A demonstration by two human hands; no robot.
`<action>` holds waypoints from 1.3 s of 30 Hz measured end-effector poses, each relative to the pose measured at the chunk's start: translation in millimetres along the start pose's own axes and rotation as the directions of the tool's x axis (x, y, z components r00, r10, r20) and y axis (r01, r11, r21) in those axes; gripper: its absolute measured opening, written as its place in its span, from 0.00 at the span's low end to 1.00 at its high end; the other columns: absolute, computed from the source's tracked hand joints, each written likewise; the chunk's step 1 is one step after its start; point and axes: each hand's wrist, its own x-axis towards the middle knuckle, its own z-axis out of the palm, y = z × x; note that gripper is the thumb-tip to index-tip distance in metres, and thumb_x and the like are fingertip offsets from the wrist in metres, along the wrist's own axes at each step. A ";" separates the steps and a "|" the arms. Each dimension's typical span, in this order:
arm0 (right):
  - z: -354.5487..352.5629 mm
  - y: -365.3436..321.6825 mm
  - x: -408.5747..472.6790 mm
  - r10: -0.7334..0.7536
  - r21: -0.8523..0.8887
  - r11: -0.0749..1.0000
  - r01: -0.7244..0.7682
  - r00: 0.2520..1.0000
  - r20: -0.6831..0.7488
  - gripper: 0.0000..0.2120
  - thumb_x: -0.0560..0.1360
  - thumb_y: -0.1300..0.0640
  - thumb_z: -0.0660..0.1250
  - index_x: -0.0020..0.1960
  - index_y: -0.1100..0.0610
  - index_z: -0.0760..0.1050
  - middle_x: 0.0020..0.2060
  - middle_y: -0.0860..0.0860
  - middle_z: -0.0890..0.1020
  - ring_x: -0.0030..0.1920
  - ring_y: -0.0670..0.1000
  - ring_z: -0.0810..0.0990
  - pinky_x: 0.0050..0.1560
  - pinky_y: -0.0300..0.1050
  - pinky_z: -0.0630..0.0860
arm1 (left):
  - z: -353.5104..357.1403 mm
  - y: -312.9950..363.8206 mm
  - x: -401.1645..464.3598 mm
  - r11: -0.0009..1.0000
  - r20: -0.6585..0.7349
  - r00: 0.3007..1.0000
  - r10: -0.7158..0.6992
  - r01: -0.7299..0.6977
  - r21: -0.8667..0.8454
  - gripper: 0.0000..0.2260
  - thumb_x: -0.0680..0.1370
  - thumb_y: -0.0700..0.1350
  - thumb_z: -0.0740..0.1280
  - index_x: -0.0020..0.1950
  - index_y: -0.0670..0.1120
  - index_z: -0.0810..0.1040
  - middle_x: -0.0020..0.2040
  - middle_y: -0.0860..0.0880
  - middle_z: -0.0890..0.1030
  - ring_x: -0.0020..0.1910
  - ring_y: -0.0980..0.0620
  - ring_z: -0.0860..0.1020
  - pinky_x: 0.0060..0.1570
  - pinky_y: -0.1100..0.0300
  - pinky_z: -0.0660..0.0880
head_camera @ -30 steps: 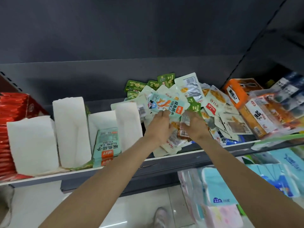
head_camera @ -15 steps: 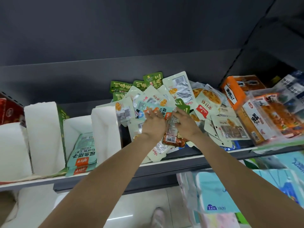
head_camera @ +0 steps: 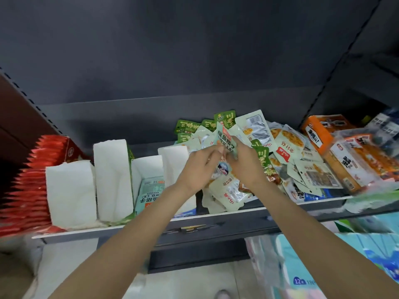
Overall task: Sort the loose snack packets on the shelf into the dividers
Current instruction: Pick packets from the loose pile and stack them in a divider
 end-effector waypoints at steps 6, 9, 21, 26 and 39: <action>34.7 -81.6 -25.9 -0.019 0.203 0.979 0.029 0.998 -0.054 0.16 0.77 0.59 0.62 0.64 0.59 0.73 0.54 0.52 0.82 0.48 0.49 0.80 0.49 0.45 0.78 | -73.5 -60.3 -52.8 0.990 -0.342 0.932 -0.117 0.139 0.039 0.09 0.82 0.41 0.57 0.55 0.44 0.76 0.51 0.50 0.80 0.47 0.55 0.78 0.44 0.70 0.70; 65.2 -106.4 -35.8 -0.028 0.271 0.962 0.027 1.000 -0.001 0.15 0.76 0.58 0.64 0.62 0.58 0.75 0.52 0.52 0.83 0.51 0.49 0.80 0.51 0.44 0.78 | -100.2 -92.2 -81.5 0.958 -0.410 0.886 -0.215 0.273 0.088 0.10 0.80 0.40 0.60 0.61 0.42 0.73 0.59 0.45 0.75 0.52 0.52 0.76 0.48 0.66 0.70; 121.6 -93.5 -61.0 -0.058 0.291 0.956 0.036 0.996 0.067 0.16 0.74 0.71 0.63 0.54 0.55 0.80 0.50 0.54 0.81 0.51 0.50 0.79 0.56 0.34 0.74 | -129.1 -119.1 -119.7 0.699 0.049 0.821 -0.568 0.514 -0.497 0.14 0.81 0.35 0.54 0.66 0.40 0.70 0.55 0.44 0.76 0.52 0.47 0.74 0.53 0.56 0.68; 121.5 -76.7 -73.7 -0.135 -0.176 0.964 0.198 0.940 0.315 0.20 0.74 0.70 0.62 0.62 0.54 0.77 0.61 0.51 0.77 0.62 0.52 0.73 0.63 0.47 0.70 | -126.0 -120.1 -118.2 0.713 0.029 0.817 -0.576 0.520 -0.470 0.15 0.82 0.37 0.54 0.68 0.41 0.70 0.58 0.45 0.75 0.52 0.48 0.74 0.53 0.57 0.69; 119.3 -83.1 -60.5 -0.097 -0.238 0.939 0.248 0.856 0.508 0.20 0.79 0.47 0.58 0.69 0.52 0.69 0.65 0.49 0.74 0.64 0.50 0.68 0.62 0.48 0.68 | -99.2 -108.7 -109.7 0.963 -0.329 0.929 -0.170 0.228 0.145 0.17 0.79 0.38 0.59 0.68 0.46 0.70 0.66 0.46 0.70 0.64 0.49 0.71 0.60 0.61 0.69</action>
